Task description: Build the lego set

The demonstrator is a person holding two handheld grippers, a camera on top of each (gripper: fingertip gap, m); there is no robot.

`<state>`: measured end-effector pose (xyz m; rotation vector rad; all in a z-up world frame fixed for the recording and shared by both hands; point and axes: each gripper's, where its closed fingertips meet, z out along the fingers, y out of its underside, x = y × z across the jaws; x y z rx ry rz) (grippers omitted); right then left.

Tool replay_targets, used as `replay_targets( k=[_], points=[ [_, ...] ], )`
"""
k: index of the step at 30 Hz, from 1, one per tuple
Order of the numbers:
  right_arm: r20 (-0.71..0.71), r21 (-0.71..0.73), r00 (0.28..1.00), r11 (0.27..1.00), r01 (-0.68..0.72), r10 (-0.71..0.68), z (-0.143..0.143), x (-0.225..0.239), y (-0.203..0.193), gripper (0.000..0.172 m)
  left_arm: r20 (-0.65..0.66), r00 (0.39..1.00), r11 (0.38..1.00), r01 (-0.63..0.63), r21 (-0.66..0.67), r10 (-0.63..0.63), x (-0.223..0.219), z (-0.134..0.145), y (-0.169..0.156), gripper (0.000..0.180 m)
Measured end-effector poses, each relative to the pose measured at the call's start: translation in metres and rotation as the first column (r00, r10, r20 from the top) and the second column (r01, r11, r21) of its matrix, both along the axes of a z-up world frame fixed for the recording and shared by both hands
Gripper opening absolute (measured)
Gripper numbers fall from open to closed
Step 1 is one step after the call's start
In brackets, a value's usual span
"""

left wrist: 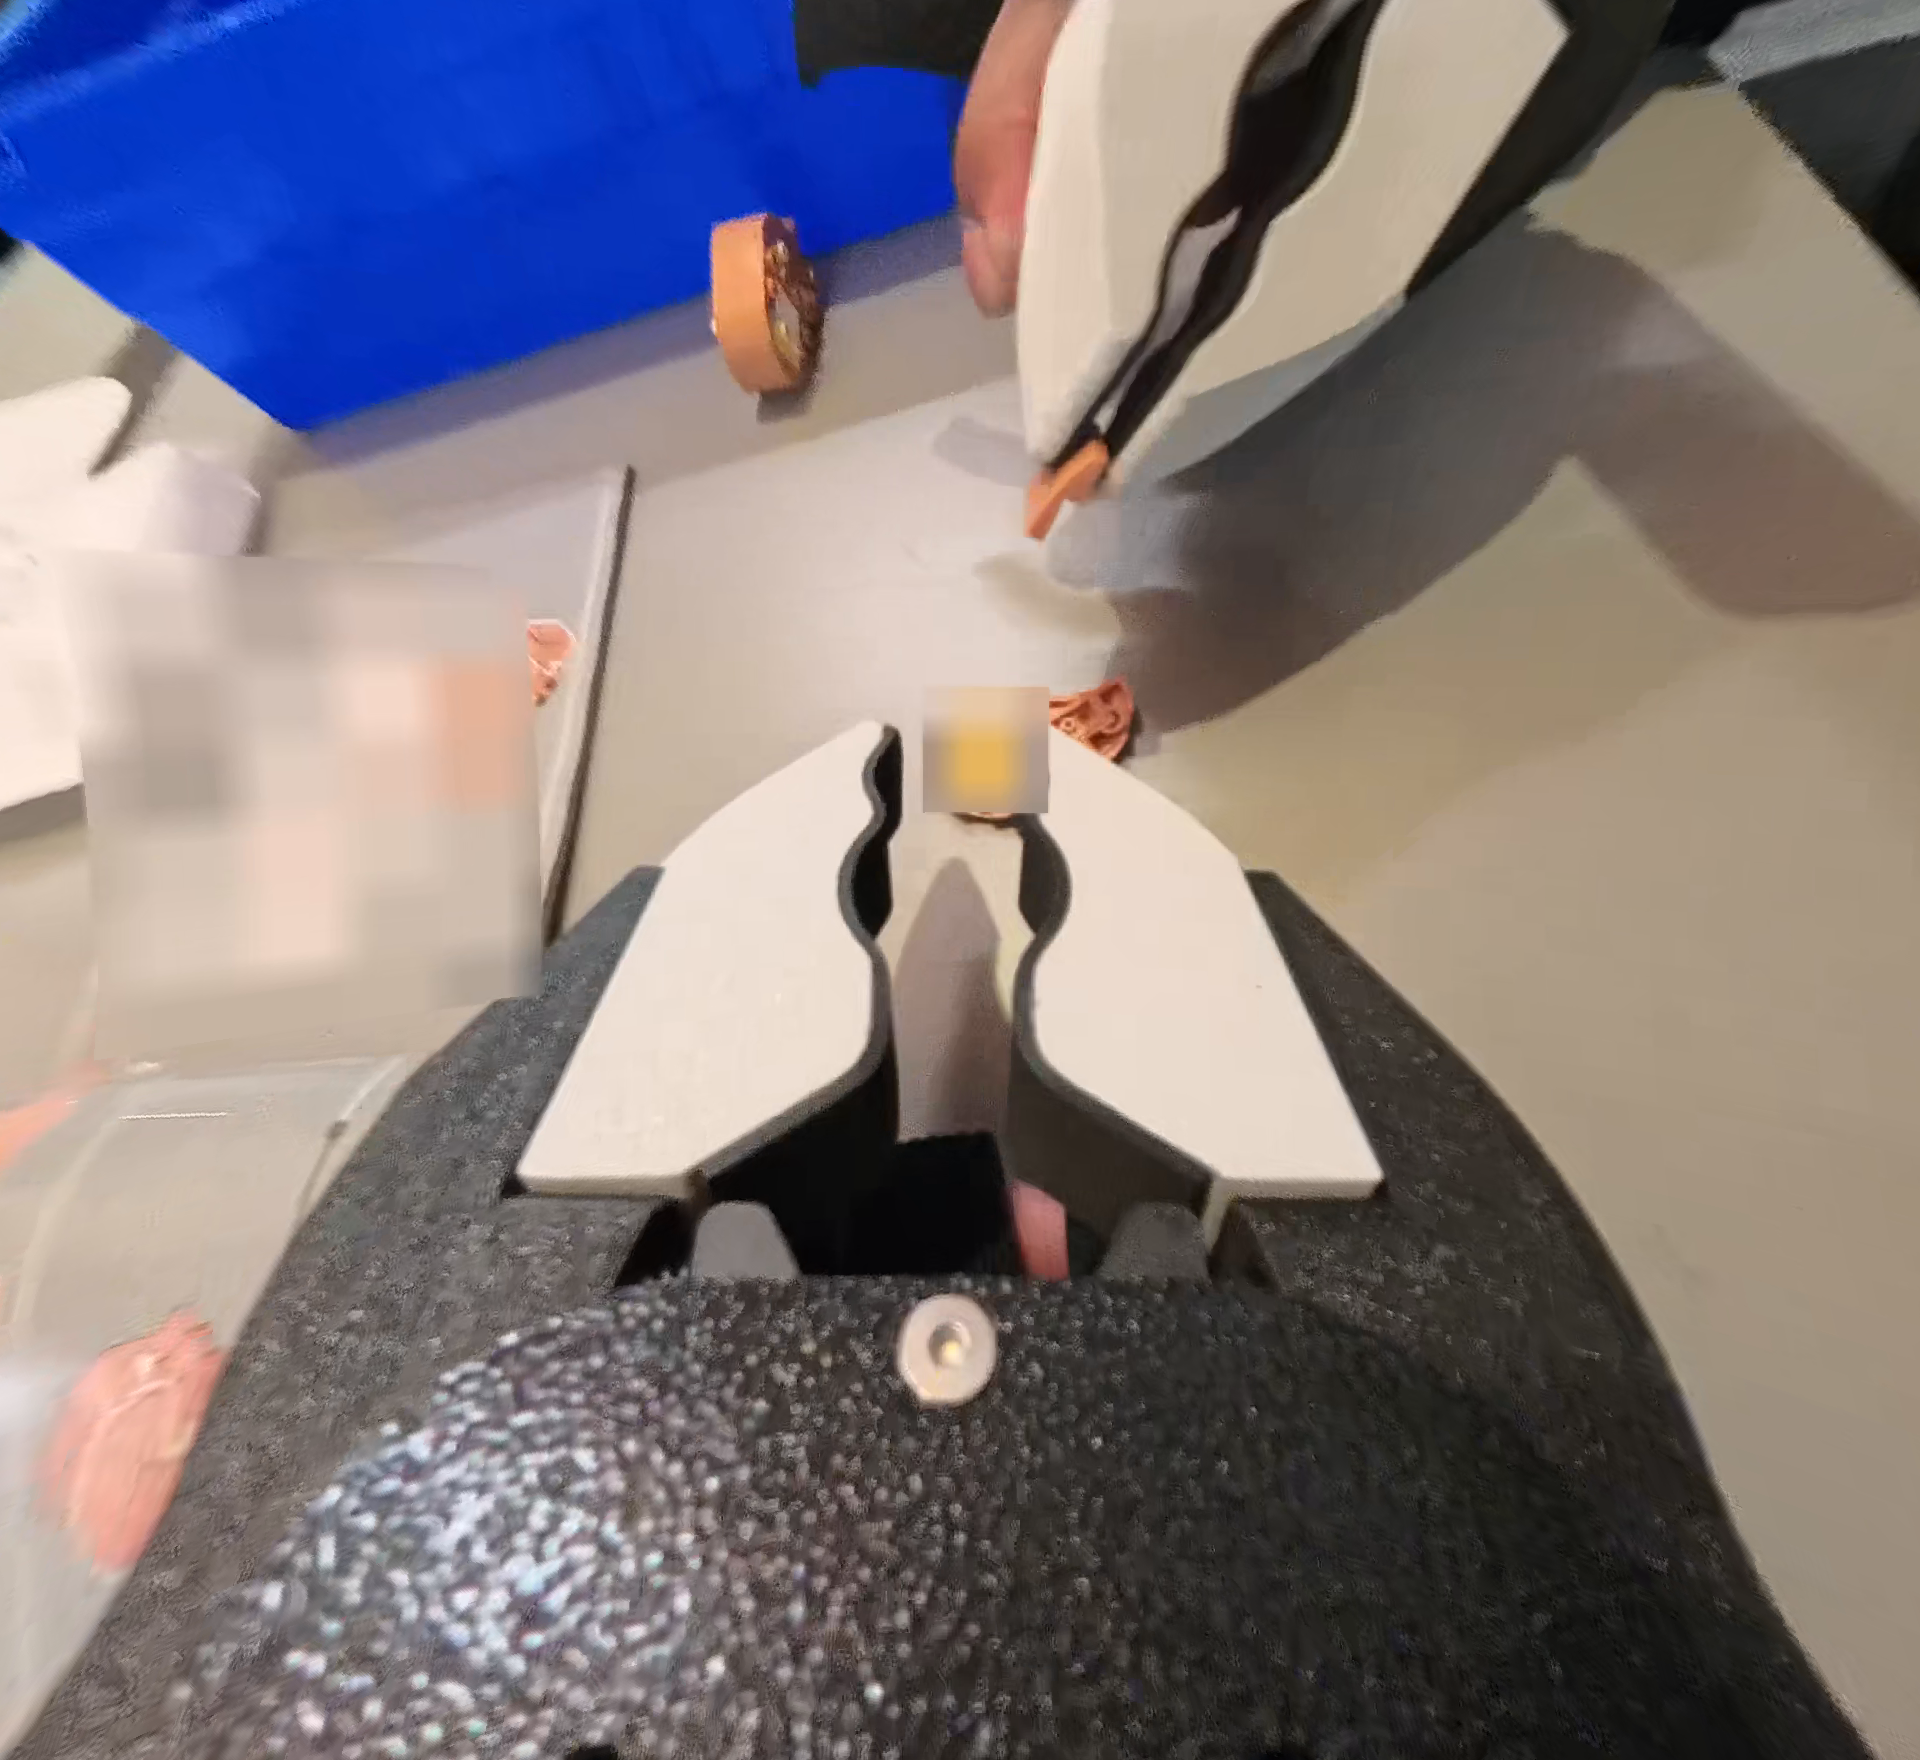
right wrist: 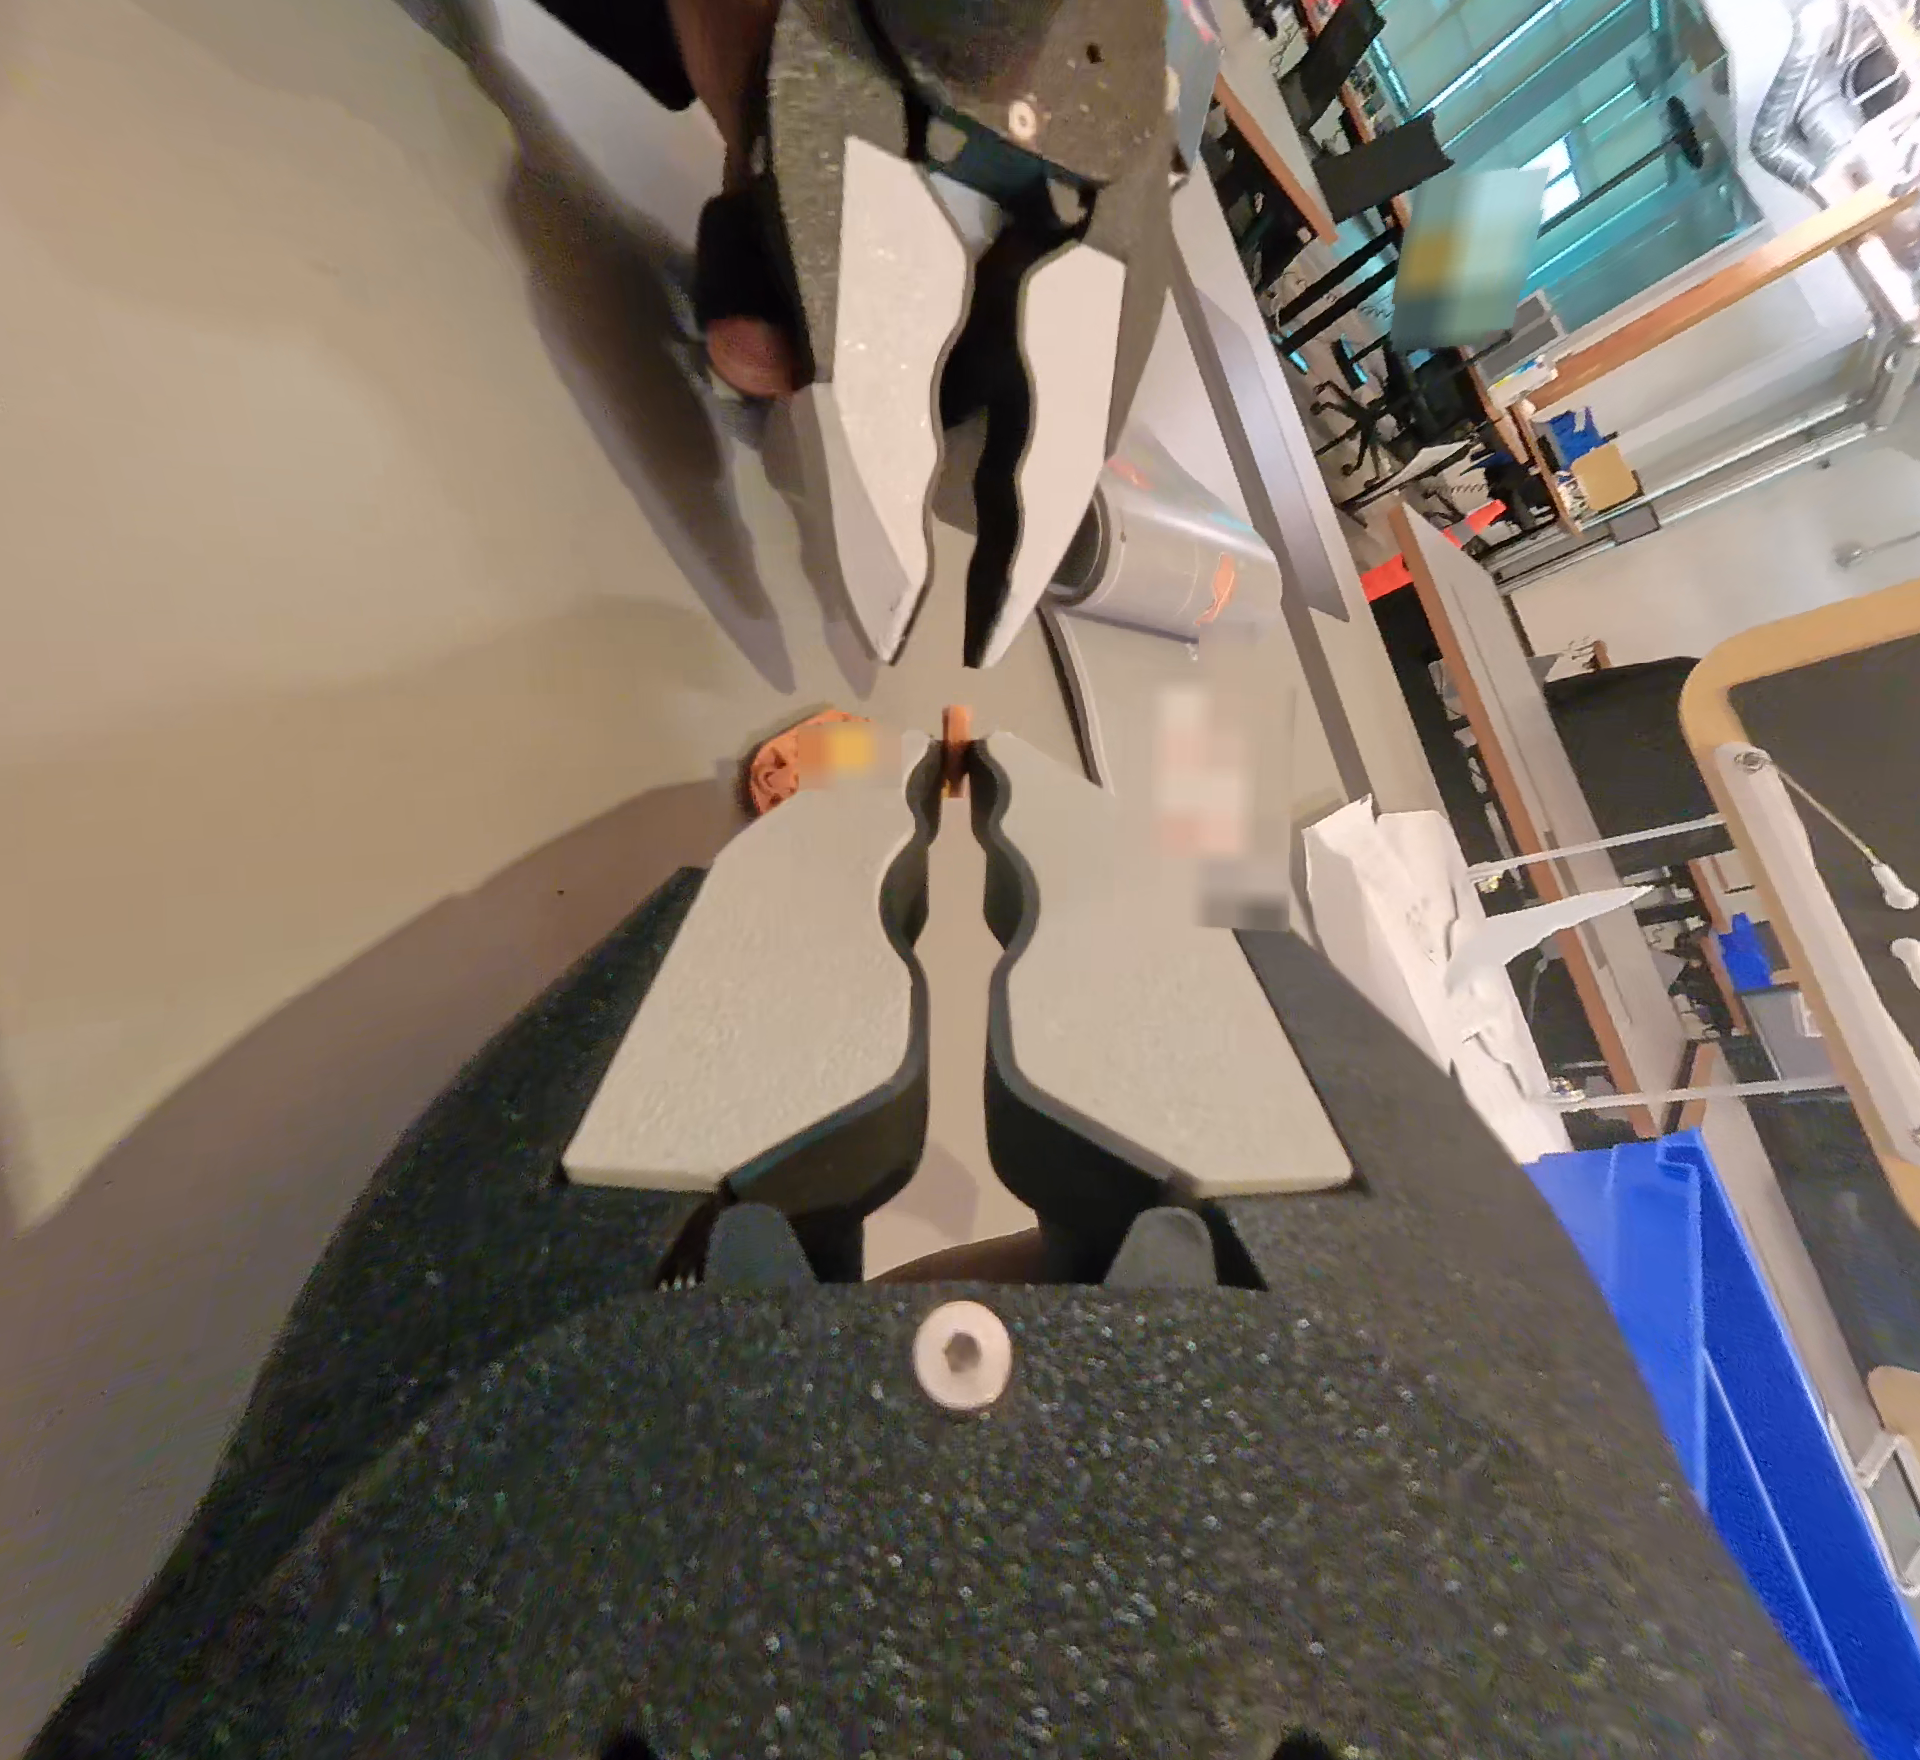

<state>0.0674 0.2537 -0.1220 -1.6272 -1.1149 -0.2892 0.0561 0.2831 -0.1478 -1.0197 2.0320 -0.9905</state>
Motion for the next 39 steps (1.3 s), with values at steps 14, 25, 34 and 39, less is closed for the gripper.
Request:
replay_targets(
  k=[14,25,34,39],
  points=[
    [-0.032,-0.052,0.999,0.999,0.000,-0.001,-0.010,0.013,-0.013,0.004,-0.430,0.848,0.949,0.307,-0.077,-0.309,0.017,-0.029,0.000,0.055],
    [-0.054,-0.048,0.999,0.999,-0.008,0.006,-0.008,0.014,-0.013,0.004,-0.403,0.830,0.919,0.386,-0.081,-0.384,0.007,-0.033,-0.015,0.029],
    [-0.138,-0.155,0.988,0.987,0.046,-0.068,-0.016,0.009,-0.008,0.004,-0.242,0.919,0.948,0.318,-0.014,-0.312,-0.002,-0.029,-0.027,0.027],
    [-0.153,-0.222,0.984,0.974,0.053,-0.088,-0.024,0.003,-0.010,0.004,-0.116,0.975,0.976,0.201,0.085,-0.191,-0.004,-0.021,-0.032,0.014]
  ],
)
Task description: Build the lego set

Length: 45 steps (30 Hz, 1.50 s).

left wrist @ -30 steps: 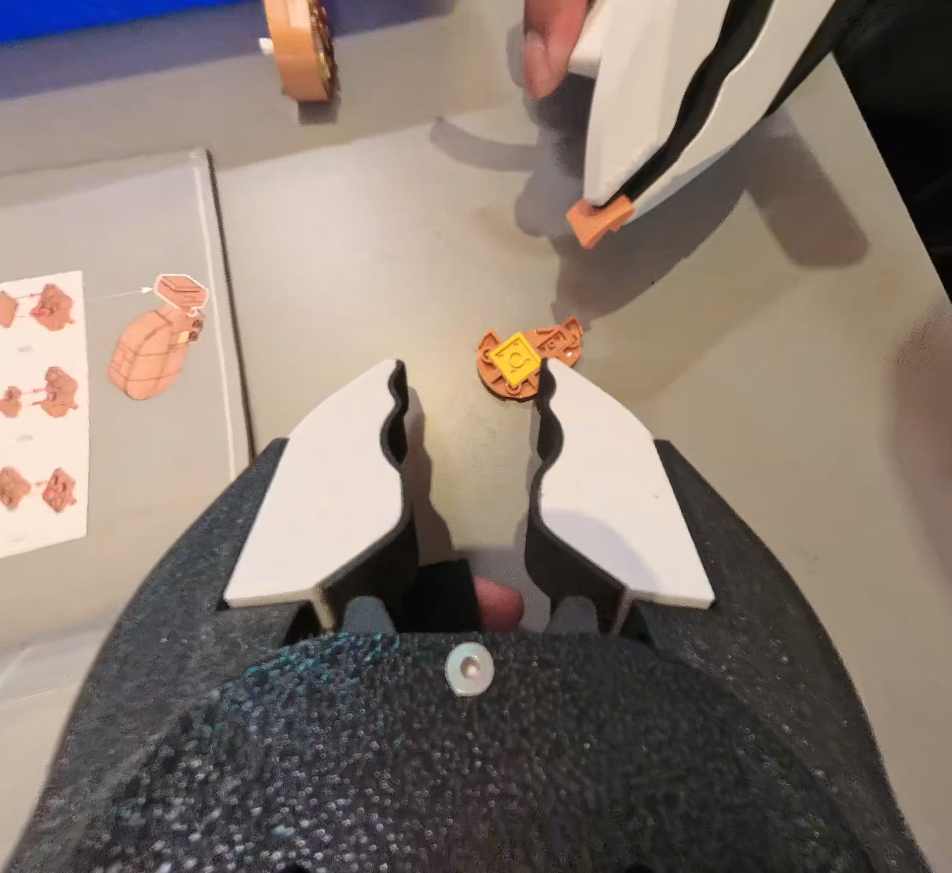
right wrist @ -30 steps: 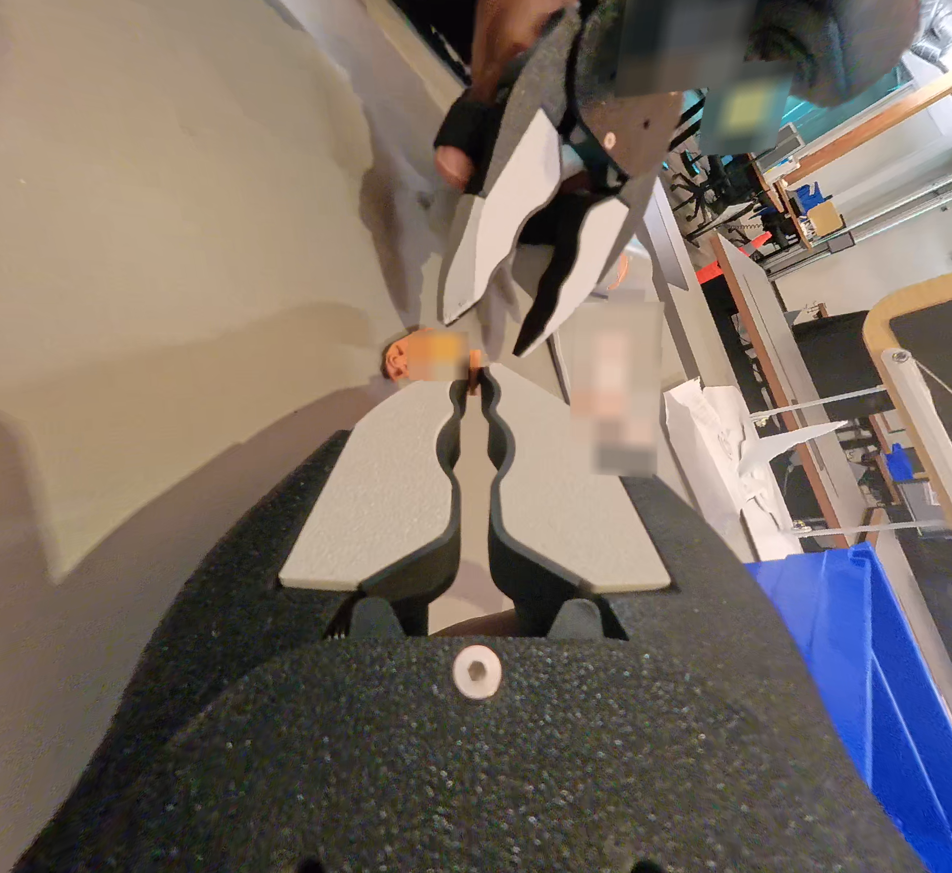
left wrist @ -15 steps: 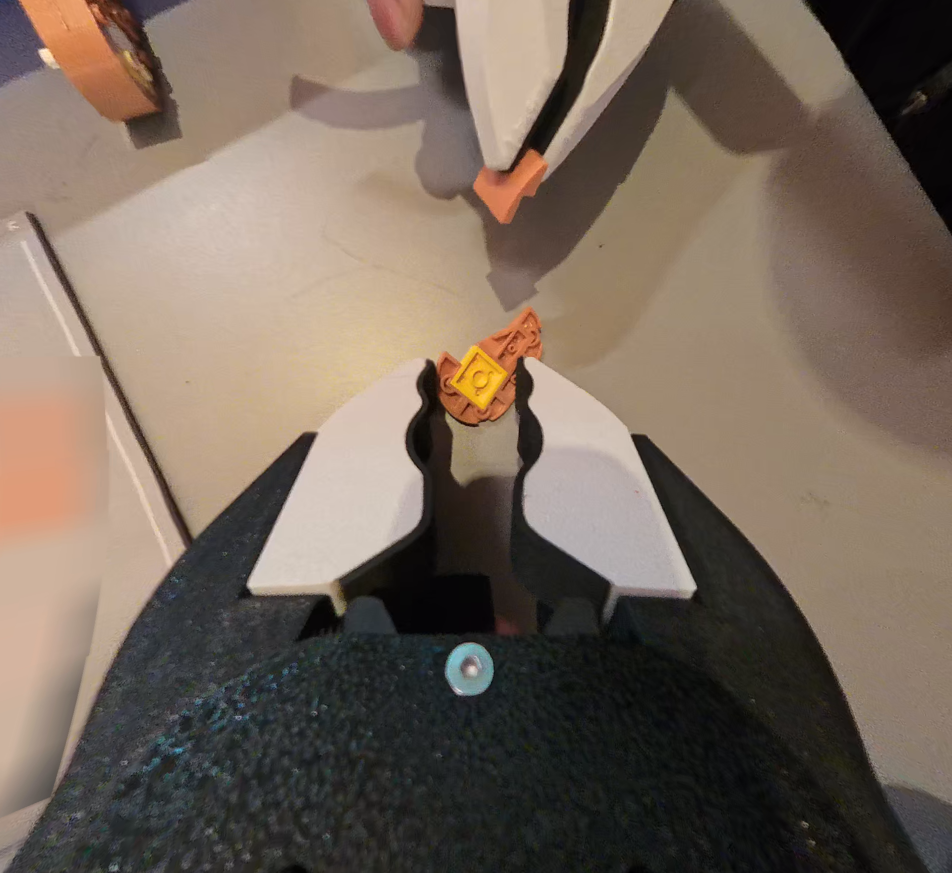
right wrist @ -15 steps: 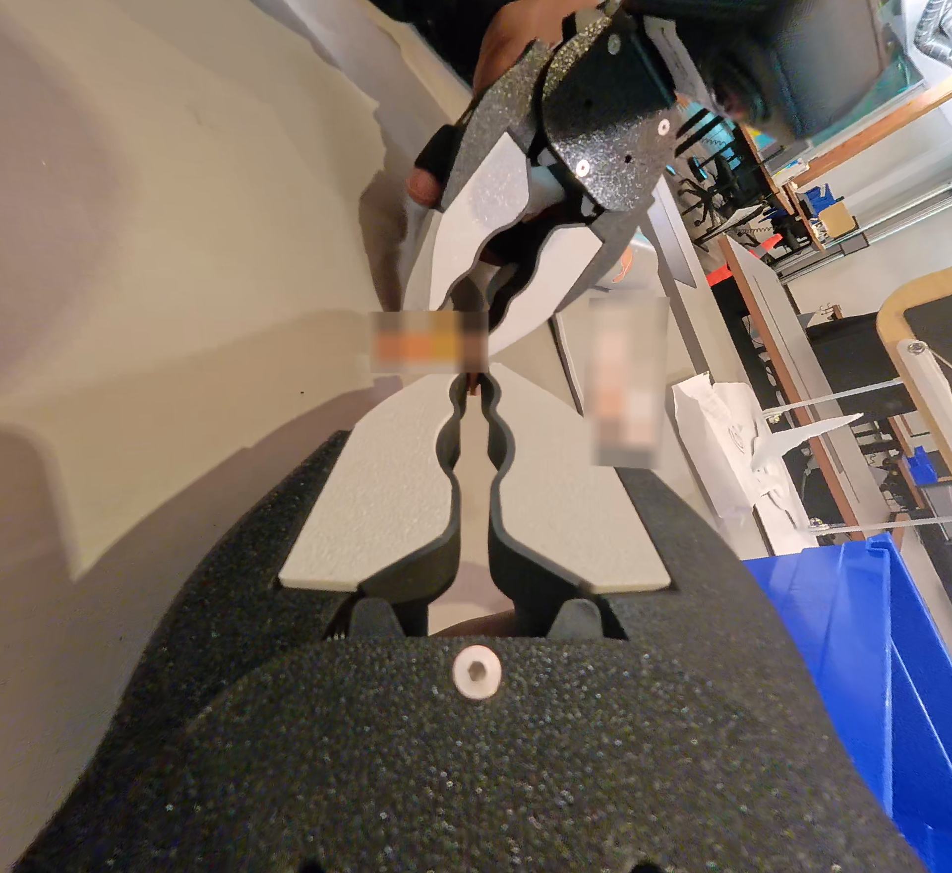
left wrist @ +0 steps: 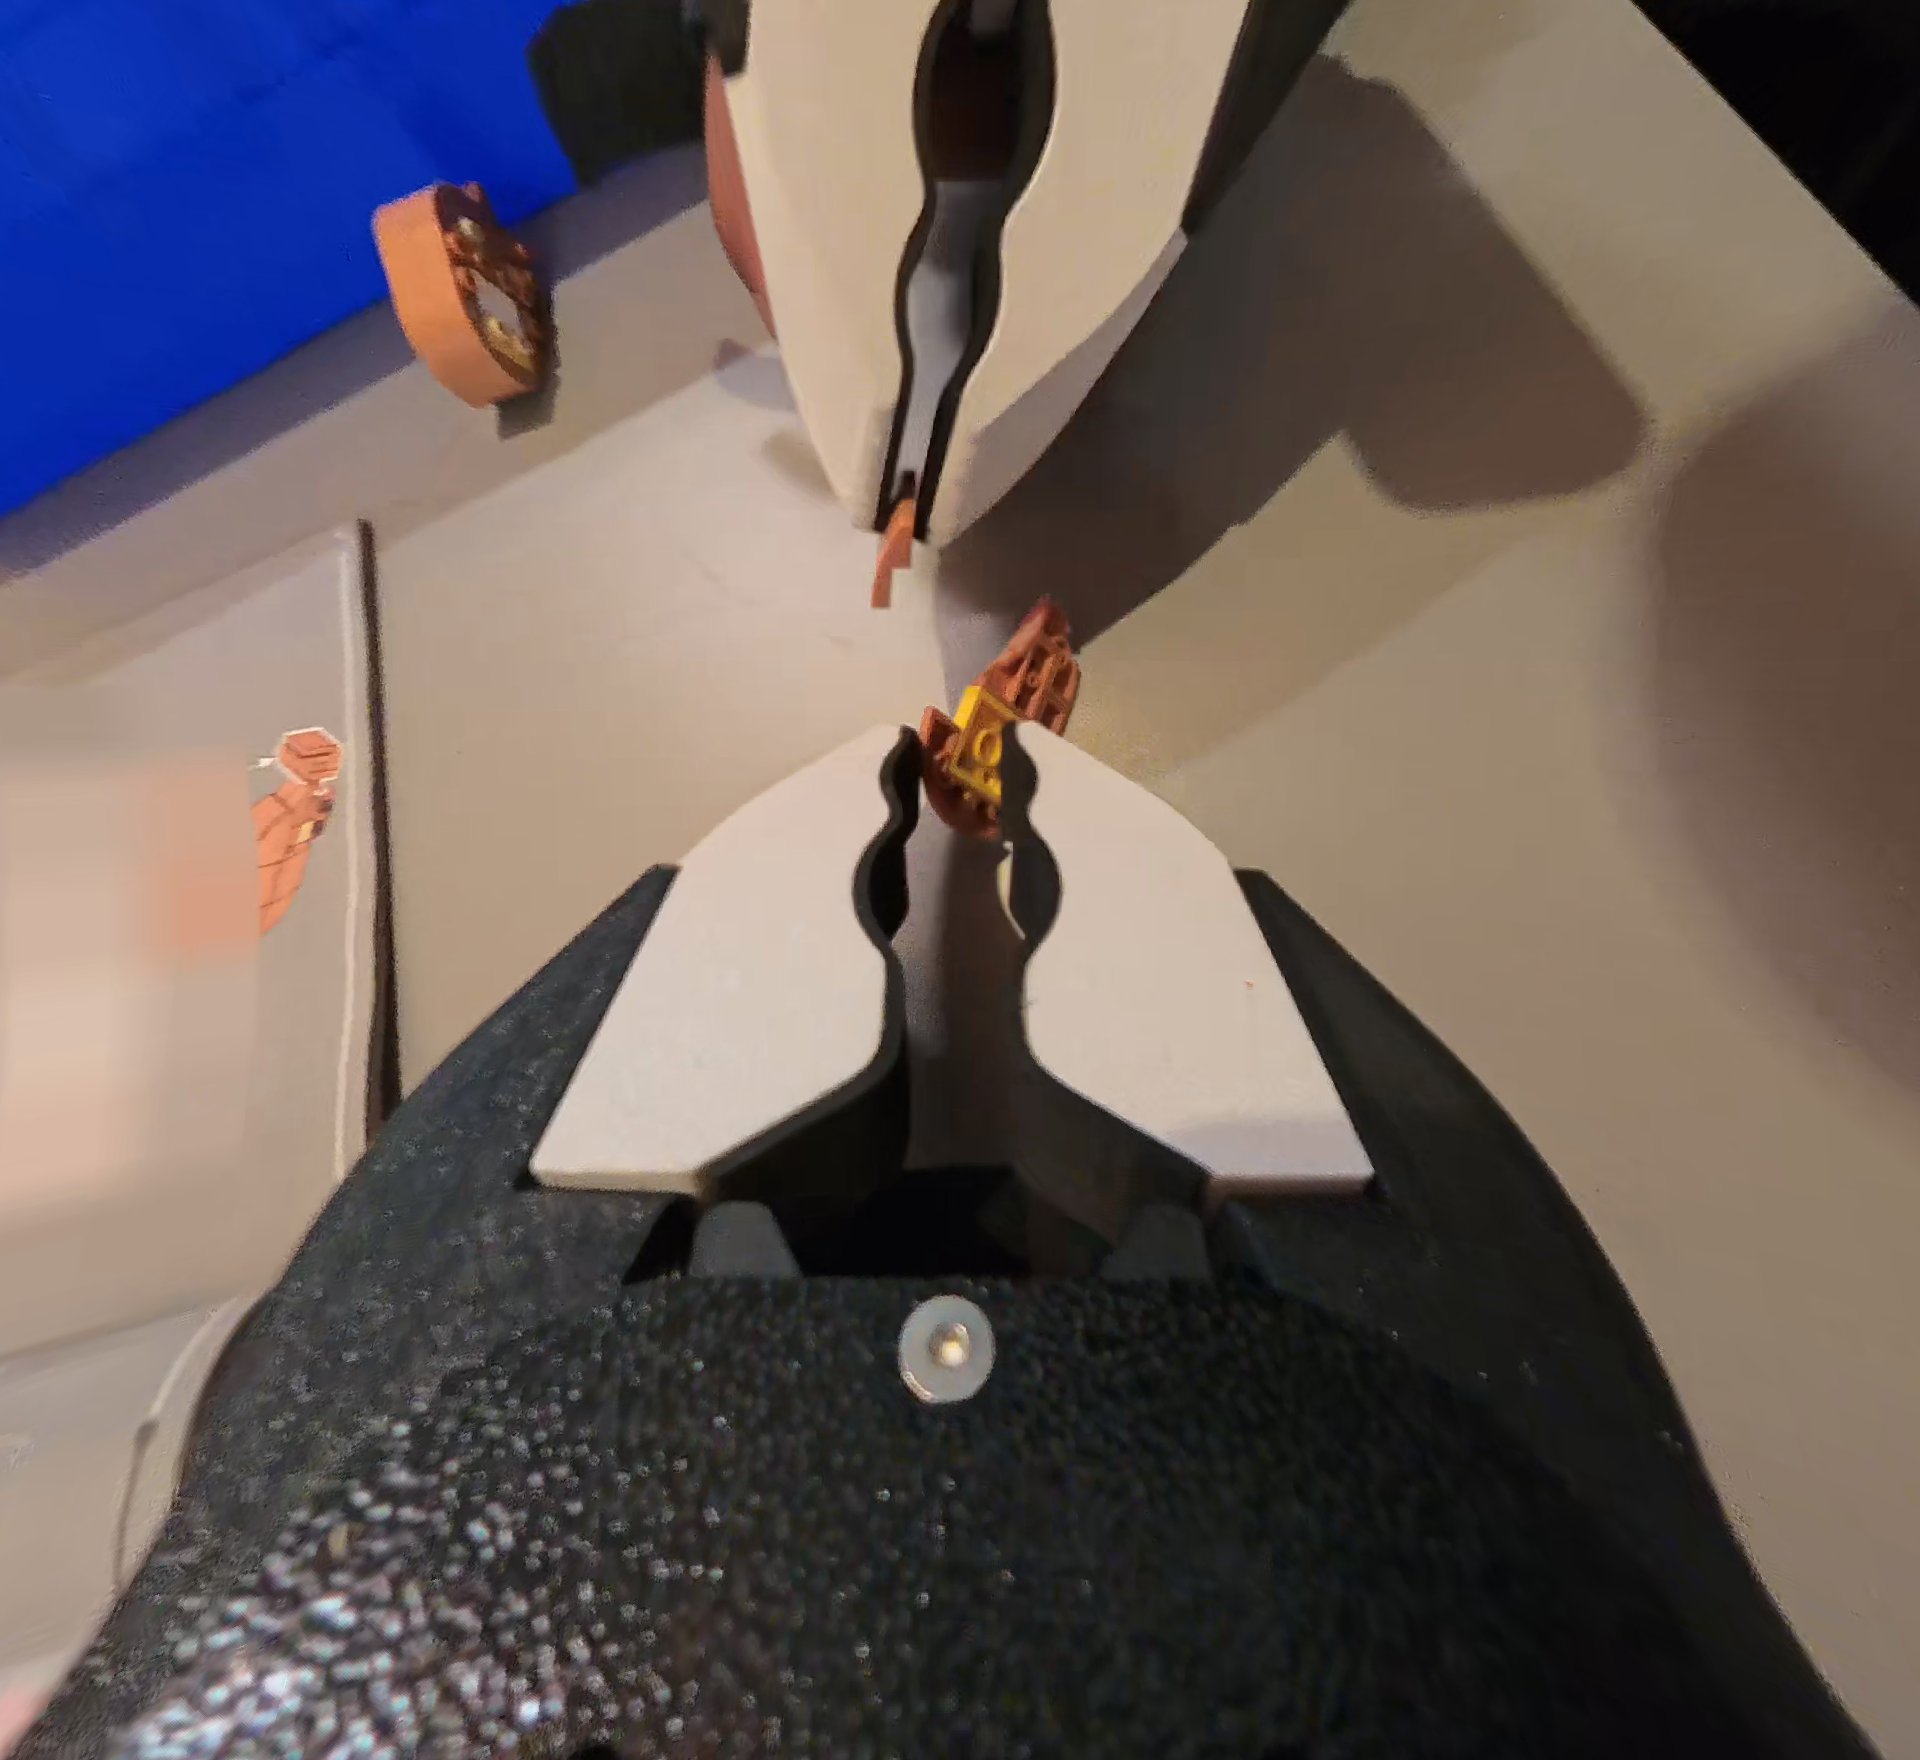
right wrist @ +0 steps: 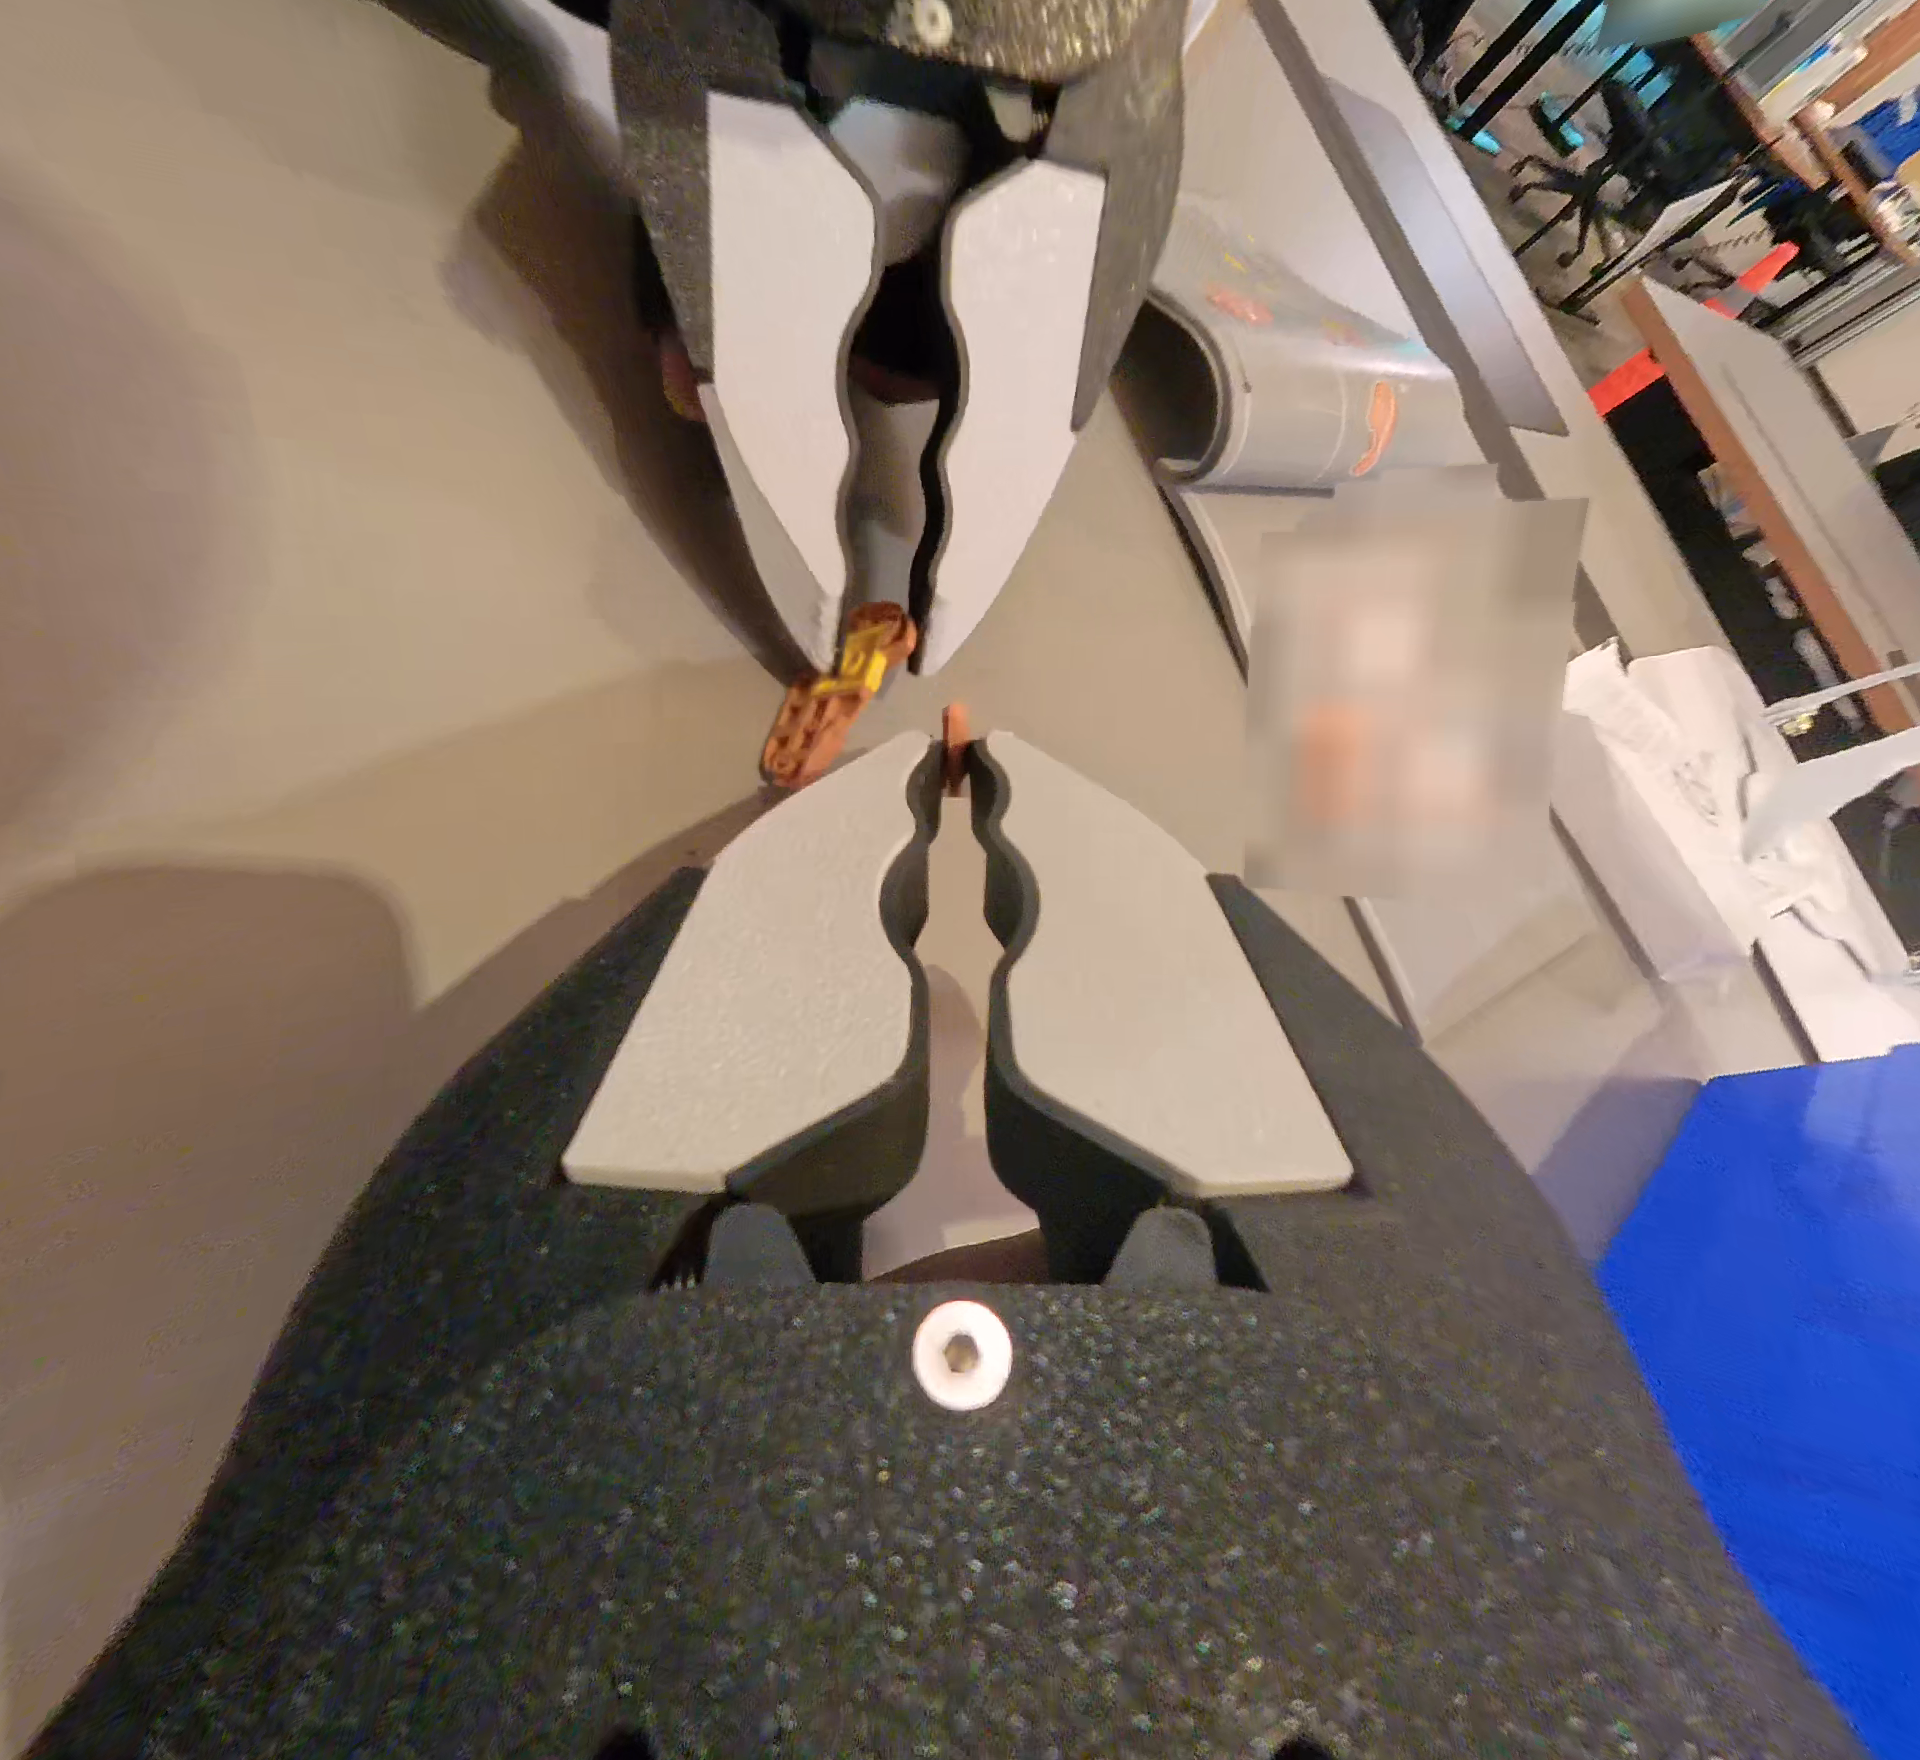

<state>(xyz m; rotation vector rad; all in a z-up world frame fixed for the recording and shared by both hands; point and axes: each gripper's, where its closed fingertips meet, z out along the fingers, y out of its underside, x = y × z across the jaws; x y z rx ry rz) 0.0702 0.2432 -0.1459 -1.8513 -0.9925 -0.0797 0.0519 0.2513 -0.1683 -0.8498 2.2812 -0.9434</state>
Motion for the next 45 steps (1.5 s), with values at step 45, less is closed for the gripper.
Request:
replay_targets(
  k=[45],
  points=[
    [0.111,0.048,0.990,0.995,-0.090,0.085,0.001,-0.022,-0.007,0.005,0.310,0.936,0.904,-0.269,0.332,0.165,-0.004,0.015,-0.012,0.006]
  ],
)
